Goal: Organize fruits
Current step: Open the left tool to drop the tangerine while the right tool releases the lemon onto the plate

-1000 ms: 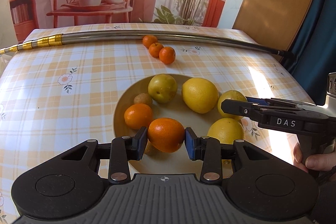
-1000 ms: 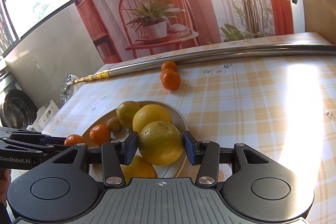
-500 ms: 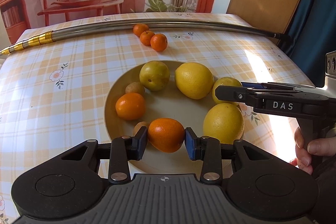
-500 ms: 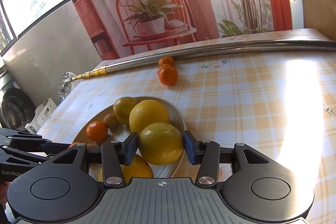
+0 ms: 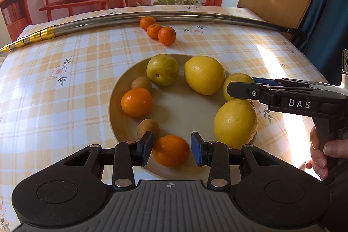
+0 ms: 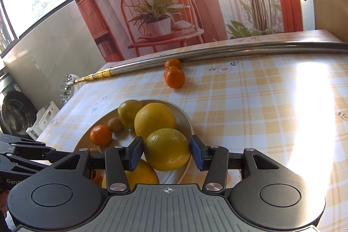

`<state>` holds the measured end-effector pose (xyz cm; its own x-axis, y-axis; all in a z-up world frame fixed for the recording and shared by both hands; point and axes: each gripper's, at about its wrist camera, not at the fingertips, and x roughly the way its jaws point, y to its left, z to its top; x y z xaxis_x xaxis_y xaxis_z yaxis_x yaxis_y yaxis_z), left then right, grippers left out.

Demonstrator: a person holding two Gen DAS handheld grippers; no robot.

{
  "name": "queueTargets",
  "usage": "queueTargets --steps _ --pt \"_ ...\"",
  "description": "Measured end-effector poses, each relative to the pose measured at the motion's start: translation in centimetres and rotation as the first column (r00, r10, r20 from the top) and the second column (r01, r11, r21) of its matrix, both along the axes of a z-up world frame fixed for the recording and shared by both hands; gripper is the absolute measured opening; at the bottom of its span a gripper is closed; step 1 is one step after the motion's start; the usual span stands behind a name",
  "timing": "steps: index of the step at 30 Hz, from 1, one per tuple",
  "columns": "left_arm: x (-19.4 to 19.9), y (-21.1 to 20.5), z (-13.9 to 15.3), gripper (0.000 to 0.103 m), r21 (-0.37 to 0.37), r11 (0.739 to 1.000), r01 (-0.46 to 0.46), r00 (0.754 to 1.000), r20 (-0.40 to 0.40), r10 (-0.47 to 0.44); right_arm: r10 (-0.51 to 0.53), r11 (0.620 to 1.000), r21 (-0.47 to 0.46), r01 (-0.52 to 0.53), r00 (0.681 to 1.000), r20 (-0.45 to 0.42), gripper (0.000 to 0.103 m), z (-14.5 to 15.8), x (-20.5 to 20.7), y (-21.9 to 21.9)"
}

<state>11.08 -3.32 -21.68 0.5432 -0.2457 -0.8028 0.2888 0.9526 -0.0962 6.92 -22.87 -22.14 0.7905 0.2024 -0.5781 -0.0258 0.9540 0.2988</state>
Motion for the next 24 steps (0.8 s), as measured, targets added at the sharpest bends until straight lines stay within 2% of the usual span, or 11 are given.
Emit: queueTargets --steps 14,19,21,23,24 --pt "-0.4 0.0 0.5 0.040 0.010 1.000 -0.011 0.999 0.034 0.010 -0.017 1.000 -0.018 0.017 0.999 0.033 0.057 0.7 -0.5 -0.2" --pt "-0.3 0.1 0.5 0.040 0.008 1.000 -0.016 0.999 0.034 0.016 -0.029 0.999 -0.021 0.030 0.999 0.032 0.058 0.7 -0.5 -0.4" --pt "-0.3 0.1 0.5 0.040 0.008 1.000 -0.016 0.999 0.039 0.016 -0.029 0.999 -0.029 0.030 0.999 0.032 0.062 0.8 -0.4 -0.3" --pt "-0.3 0.2 0.7 0.040 0.012 1.000 -0.020 0.999 0.049 0.019 -0.028 0.998 -0.055 0.030 0.999 0.031 0.076 1.1 -0.3 -0.1" --pt "-0.2 0.3 0.8 0.040 0.019 1.000 -0.024 0.998 0.057 0.023 -0.029 0.997 -0.072 0.032 0.999 0.035 0.079 1.2 -0.3 0.0"
